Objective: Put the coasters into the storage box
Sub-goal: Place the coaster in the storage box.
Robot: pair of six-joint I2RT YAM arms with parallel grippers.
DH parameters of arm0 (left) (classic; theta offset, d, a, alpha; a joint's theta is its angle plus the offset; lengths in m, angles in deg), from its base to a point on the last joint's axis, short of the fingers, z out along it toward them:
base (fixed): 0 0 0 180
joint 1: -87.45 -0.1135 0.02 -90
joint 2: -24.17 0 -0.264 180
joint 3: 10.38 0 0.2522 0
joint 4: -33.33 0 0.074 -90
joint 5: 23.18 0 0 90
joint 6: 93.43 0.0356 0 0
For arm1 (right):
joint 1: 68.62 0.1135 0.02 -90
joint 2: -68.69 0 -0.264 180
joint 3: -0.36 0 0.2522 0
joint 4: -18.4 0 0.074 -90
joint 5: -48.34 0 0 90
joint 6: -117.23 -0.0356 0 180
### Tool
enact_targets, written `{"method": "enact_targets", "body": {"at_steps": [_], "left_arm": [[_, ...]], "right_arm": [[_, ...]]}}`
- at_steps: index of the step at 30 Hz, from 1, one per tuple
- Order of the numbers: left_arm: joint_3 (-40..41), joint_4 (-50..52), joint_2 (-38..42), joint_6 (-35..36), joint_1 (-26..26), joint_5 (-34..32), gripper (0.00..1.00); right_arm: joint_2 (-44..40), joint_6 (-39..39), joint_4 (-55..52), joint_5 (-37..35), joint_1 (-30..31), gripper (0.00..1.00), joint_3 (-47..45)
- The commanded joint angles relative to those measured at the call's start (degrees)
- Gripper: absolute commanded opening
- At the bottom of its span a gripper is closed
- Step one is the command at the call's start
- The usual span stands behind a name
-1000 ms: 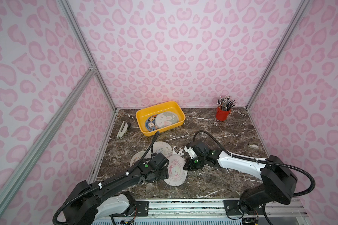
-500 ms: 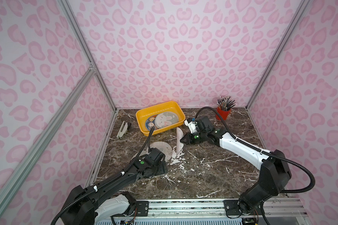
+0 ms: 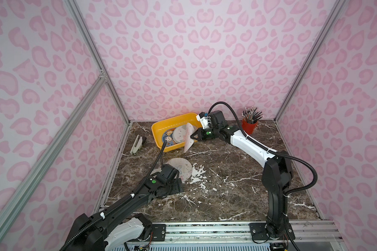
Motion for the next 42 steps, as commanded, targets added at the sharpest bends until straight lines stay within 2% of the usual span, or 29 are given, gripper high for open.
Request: {"method": "enact_targets", "body": {"at_steps": [1,11,18,23,30,31,33,35,38,42], "left_arm": [[0.4,0.8,0.6,1.0,-0.5,0.3,0.92],[1.2,-1.0,-0.9,1.3,-1.7,1.3,0.92],[1.8,-1.8,-1.7,1.4,-2.4,2.0,0.93],[1.6,-2.0,-2.1,1.8,-2.9,2.1,0.93],[1.2,-2.4,-3.1,1.8,-3.0,2.3,0.93],[1.2,-2.4,-3.1,1.8,-3.1,2.3,0.93],[1.1,-2.4,-3.2,1.8,-3.2,2.2,0.93],[0.9,-2.2,-3.2,2.0,-3.1,2.1,0.93],[0.5,-1.5,-3.1,2.1,-3.1,1.6,0.94],[-0.2,-0.4,-2.8,2.5,-3.5,0.5,0.94]], "right_arm": [[4.8,1.1,0.5,2.5,0.1,0.0,6.9],[25.2,0.6,-4.7,3.9,0.2,0.0,35.2],[33.0,-3.6,2.3,4.1,-2.0,0.0,37.6],[37.6,-3.8,-0.8,2.4,-4.7,0.0,40.2],[38.4,-2.7,-4.9,-2.0,-6.9,0.01,40.2],[38.4,-2.5,-5.3,-2.4,-7.0,0.09,40.2],[38.0,-2.3,-6.5,-4.1,-7.2,0.33,40.2],[37.2,-1.6,-7.8,-6.0,-7.2,0.48,40.0],[34.9,-0.8,-8.9,-8.7,-7.1,0.58,38.2],[30.0,-0.5,-6.7,-10.0,-7.0,0.63,31.5]]}}
